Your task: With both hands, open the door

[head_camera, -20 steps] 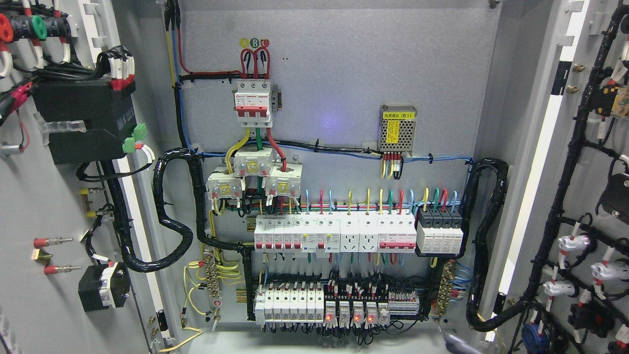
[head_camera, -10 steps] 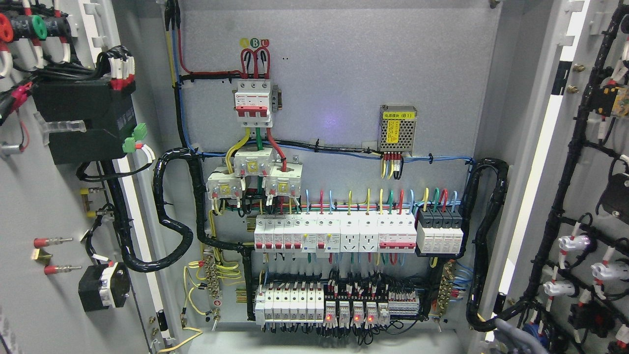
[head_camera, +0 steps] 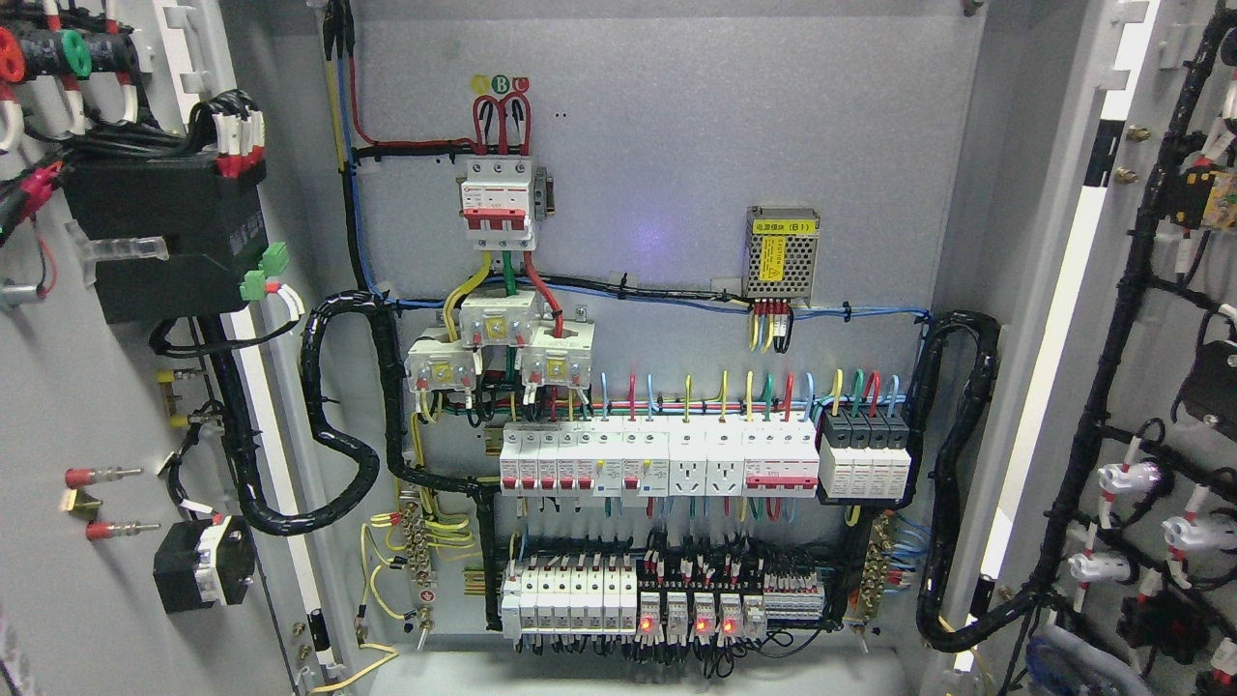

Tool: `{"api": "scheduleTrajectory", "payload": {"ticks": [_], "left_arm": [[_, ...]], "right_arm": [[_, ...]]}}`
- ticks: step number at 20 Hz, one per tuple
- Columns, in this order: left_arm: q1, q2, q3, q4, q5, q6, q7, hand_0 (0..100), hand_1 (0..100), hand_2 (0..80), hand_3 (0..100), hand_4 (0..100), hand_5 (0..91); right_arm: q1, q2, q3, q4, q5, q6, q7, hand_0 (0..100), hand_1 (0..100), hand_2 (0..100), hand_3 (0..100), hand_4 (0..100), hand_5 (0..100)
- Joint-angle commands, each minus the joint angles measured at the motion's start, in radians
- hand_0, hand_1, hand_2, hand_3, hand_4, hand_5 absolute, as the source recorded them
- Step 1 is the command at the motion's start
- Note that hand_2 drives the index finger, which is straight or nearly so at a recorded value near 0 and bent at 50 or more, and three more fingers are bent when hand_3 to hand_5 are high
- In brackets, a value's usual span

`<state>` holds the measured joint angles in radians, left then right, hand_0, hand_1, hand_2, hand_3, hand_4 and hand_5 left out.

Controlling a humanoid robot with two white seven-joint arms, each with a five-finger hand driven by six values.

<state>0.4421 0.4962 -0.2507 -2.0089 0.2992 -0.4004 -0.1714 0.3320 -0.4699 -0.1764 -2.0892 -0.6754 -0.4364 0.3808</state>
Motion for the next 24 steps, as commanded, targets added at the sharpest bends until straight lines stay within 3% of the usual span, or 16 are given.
{"api": "scheduleTrajectory", "payload": {"ticks": [1, 7, 10, 14, 24], "left_arm": [[-0.039, 0.028, -0.001, -0.065, 0.000, 0.000, 0.001, 0, 0, 0.0, 0, 0, 0.0], [-0.057, 0.080, 0.001, -0.067, 0.001, -0.099, 0.006, 0, 0, 0.0, 0, 0, 0.0], [-0.056, 0.085, 0.010, -0.065, 0.004, -0.127, 0.009, 0, 0, 0.0, 0, 0, 0.0], [-0.060, 0.082, 0.051, -0.065, 0.011, -0.144, 0.009, 0, 0, 0.0, 0, 0, 0.0], [-0.060, 0.097, 0.157, -0.068, 0.018, -0.227, 0.009, 0, 0, 0.0, 0, 0, 0.0]], "right_arm": [[0.009, -0.062, -0.049, 0.000, -0.056, -0.001, 0.003, 0, 0, 0, 0, 0, 0], [0.013, -0.064, -0.060, 0.001, -0.056, -0.001, 0.010, 0, 0, 0, 0, 0, 0], [0.015, -0.064, -0.061, 0.008, -0.059, 0.001, 0.058, 0, 0, 0, 0, 0, 0], [0.015, -0.065, -0.067, 0.017, -0.130, 0.005, 0.059, 0, 0, 0, 0, 0, 0], [0.021, -0.078, -0.107, 0.038, -0.136, 0.007, 0.063, 0, 0, 0, 0, 0, 0]]}}
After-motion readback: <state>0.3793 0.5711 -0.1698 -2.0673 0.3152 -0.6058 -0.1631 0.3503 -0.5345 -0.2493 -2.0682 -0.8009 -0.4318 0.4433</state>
